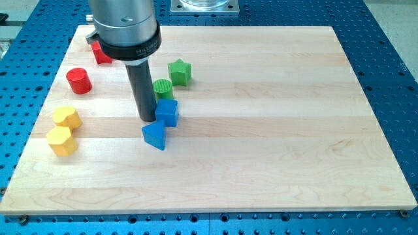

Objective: Move the green circle in between the green star and the blue cube

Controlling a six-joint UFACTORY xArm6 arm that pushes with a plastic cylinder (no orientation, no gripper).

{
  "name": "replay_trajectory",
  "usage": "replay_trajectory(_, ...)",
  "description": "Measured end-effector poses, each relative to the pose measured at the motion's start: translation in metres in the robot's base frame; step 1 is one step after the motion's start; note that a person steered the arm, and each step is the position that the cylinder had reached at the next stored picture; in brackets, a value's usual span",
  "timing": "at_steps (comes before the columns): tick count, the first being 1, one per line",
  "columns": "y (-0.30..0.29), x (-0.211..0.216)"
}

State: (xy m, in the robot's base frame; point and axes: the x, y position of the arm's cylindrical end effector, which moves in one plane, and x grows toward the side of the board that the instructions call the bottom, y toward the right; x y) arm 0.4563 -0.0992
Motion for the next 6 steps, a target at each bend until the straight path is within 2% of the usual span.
replay_trajectory(1,-0.021,0.000)
replay_trajectory(2,-0.040,-0.030)
replay_trajectory(3,-0.014,-0.052)
replay_trajectory(5,-0.008,-0.052)
replay_trajectory(6,-0.026,-0.012)
